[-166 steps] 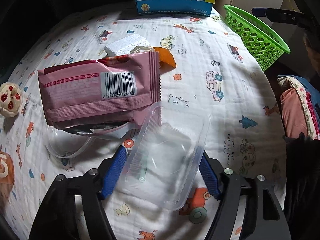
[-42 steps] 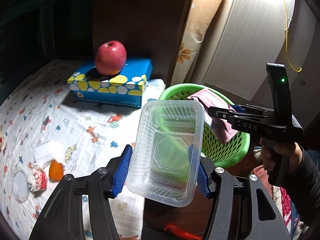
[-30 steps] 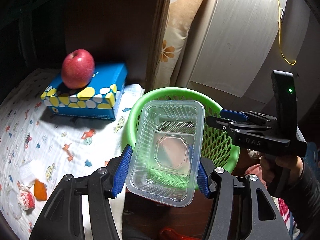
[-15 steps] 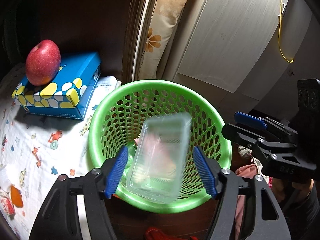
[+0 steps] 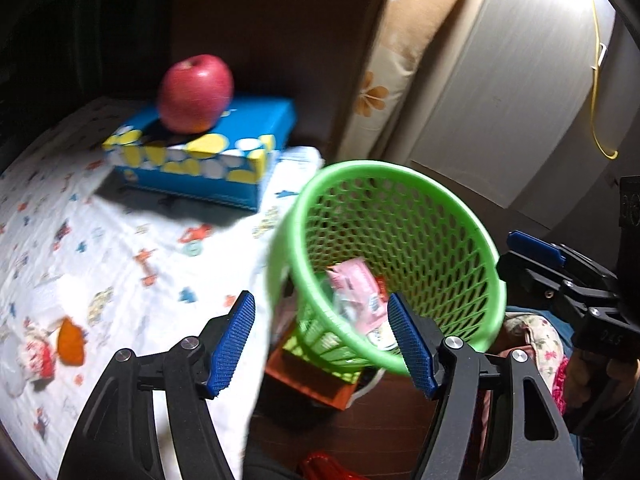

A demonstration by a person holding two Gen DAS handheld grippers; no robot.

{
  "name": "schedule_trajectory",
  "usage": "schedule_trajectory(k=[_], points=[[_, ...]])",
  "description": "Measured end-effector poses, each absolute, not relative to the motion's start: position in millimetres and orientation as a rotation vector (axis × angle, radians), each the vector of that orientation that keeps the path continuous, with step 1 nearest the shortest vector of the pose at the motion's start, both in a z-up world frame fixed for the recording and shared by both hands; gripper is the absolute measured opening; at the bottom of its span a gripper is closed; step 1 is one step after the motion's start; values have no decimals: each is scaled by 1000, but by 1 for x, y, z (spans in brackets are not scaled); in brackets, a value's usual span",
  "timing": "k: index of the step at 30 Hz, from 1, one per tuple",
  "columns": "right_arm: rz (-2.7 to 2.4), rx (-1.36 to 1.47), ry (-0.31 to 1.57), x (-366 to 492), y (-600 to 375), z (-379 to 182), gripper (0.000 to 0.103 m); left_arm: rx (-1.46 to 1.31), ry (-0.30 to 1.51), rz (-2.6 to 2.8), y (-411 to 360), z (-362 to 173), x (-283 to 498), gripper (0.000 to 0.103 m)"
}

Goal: Collect trash
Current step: 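Move the left tool to the crumpled white paper and close on it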

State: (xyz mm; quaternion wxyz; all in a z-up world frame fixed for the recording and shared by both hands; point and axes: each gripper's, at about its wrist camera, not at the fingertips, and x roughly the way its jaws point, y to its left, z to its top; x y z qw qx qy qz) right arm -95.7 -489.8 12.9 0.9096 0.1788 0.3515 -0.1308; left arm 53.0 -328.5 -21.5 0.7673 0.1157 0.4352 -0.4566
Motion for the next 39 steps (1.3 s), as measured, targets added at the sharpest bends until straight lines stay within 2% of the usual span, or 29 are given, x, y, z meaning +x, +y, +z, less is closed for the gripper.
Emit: schedule_trajectory(k=[12,21,33,36,39], points=[[-141,322,763,-44,-430,9,77,206,909,-671,-216,-31,106,66],[-50,292,791,-11,-388,4,77,116,964,-399,-142,-64,164,66],[9,282,841,26,-359,-14,77,111,1025,-346,-131,-105,203,66],[18,276,858,33,-354,-20,77,119,1023,-340,-132,-108,208,60],[27,274,871,40,-349,-25,77,127,1014,-327,-128,-110,210,49]])
